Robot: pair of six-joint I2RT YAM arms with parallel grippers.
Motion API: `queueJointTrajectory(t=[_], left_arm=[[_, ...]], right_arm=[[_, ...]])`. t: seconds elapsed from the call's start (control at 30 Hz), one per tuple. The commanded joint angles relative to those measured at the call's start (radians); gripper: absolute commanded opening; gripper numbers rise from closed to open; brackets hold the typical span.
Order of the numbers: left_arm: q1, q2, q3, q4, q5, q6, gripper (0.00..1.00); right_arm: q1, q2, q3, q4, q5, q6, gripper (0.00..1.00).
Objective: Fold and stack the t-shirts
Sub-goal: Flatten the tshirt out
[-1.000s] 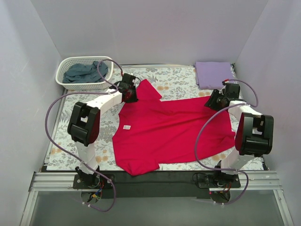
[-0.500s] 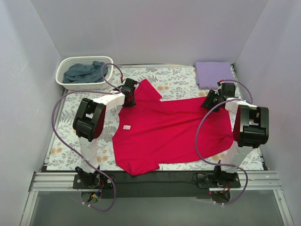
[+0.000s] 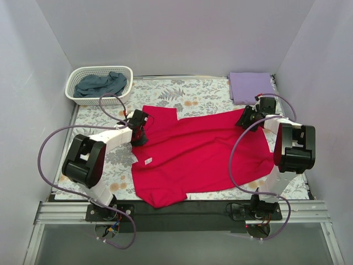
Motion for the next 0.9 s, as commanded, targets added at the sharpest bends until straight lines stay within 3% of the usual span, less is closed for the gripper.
queueJointTrajectory(t=[0.0,0.13,0.27,0.43,0.57,0.87], left_arm=[[0.005,-0.089,-0.098,-0.121,0.052,-0.061,0.09],[0.003,-0.143,-0.051,-0.121,0.055,-0.055,0.26],[0.003,-0.13,0.062,-0.105,0.026,-0.034,0.34],[0.003,0.008,0.199,-0.07,0.021,0.031,0.34],[0.005,0.125,0.295,-0.056,0.018,0.06,0.29],[0.007,0.3,0.383,-0.039,-0.026,0.089,0.27]], right_arm=[[0.013,-0.056,-0.003,0.012,-0.022,-0.028,0.45],[0.031,-0.074,0.016,0.008,-0.019,-0.052,0.45],[0.046,-0.08,0.034,0.006,-0.016,-0.061,0.45],[0.048,-0.062,0.037,0.005,-0.015,-0.046,0.45],[0.046,-0.053,0.028,-0.005,0.04,-0.043,0.45],[0.045,-0.011,0.031,-0.015,0.128,-0.022,0.45]])
